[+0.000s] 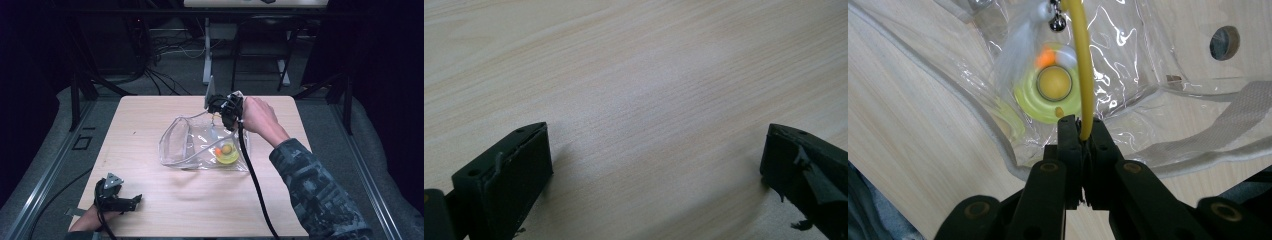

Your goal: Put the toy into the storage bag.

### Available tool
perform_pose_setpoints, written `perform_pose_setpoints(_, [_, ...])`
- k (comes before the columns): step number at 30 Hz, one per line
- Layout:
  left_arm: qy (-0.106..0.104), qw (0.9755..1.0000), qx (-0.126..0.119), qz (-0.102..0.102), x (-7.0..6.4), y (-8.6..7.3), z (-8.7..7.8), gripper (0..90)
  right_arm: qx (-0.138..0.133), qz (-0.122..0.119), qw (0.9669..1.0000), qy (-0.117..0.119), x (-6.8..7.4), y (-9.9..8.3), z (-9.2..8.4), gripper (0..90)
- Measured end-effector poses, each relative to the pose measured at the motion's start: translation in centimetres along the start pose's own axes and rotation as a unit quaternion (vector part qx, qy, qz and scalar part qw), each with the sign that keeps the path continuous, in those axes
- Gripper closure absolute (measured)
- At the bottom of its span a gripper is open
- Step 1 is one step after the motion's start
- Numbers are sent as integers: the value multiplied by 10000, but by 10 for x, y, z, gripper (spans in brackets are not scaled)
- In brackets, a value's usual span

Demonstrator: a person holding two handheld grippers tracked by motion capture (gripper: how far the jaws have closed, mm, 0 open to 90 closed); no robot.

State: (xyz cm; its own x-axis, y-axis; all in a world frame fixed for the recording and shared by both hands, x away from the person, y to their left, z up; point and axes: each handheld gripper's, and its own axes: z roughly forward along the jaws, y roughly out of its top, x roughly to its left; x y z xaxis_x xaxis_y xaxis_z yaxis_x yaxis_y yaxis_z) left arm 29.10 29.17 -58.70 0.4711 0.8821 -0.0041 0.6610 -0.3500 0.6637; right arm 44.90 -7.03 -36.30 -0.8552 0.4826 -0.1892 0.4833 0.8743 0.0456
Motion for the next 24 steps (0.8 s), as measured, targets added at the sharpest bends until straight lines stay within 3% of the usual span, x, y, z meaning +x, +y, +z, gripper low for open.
perform_pose_setpoints(11, [0, 10000, -1, 11, 0, 0, 0, 2, 2, 21, 10000, -8, 1, -1, -1, 855])
perform_pose_setpoints(16, [7, 10000, 3, 13, 0, 0, 0, 2, -190, 80, 9998, -49, 1, -6, -7, 764])
perform_pose_setpoints(21, [4, 10000, 0, -1, -1, 0, 0, 2, -322, 116, 9994, -27, -1, -9, -11, 729])
perform_pose_setpoints(24, [-6, 10000, 3, -1, -1, 0, 0, 2, -453, 206, 9988, 3, -3, -13, -19, 589])
